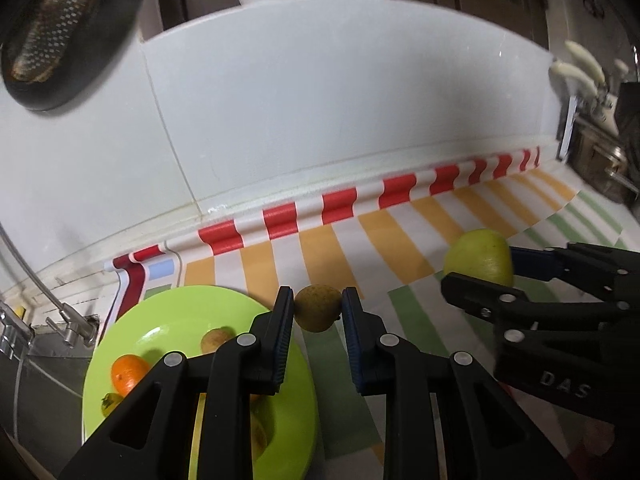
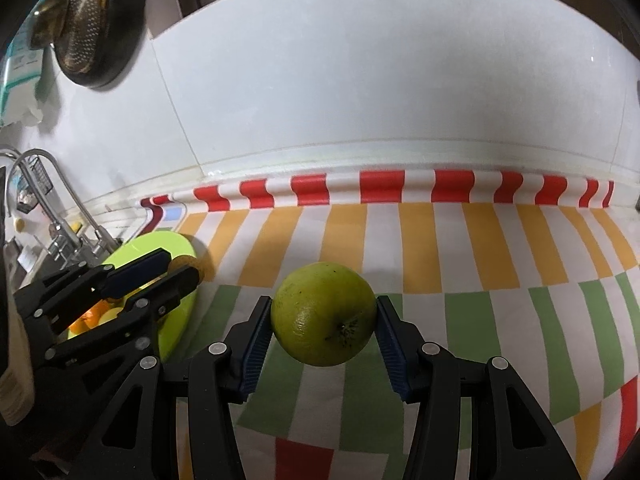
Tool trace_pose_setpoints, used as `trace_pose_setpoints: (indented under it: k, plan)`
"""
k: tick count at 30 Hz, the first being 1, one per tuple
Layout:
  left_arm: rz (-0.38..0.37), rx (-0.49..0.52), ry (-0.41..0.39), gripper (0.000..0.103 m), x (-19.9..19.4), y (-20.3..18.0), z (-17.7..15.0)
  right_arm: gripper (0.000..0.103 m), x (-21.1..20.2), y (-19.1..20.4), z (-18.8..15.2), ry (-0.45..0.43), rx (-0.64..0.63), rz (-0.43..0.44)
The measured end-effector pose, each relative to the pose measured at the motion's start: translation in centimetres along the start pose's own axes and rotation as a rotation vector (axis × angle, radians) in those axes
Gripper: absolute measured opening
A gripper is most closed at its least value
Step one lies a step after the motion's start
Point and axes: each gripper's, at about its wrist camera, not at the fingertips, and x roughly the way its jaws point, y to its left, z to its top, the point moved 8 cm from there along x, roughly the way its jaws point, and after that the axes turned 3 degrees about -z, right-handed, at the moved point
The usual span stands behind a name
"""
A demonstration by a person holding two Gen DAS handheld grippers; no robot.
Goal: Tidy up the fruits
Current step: 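Carry the green apple in the right tool and the brown fruit in the left tool over the plate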
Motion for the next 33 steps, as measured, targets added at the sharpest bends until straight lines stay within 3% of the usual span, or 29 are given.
trace_pose_setpoints:
  k: [14,33]
  plan:
    - [0.002,-0.069,-0.087,0.025,-7.7,2.2,-0.4,0.052,-5.8,4.6,1.1,-0.074,-0.070,0.021]
    - [0.096,-0.140,-0.105,0.025,-15.3,9.0,-4.5,0.052,-10.4,14.1,-0.2,-0.115,-0.165,0.102]
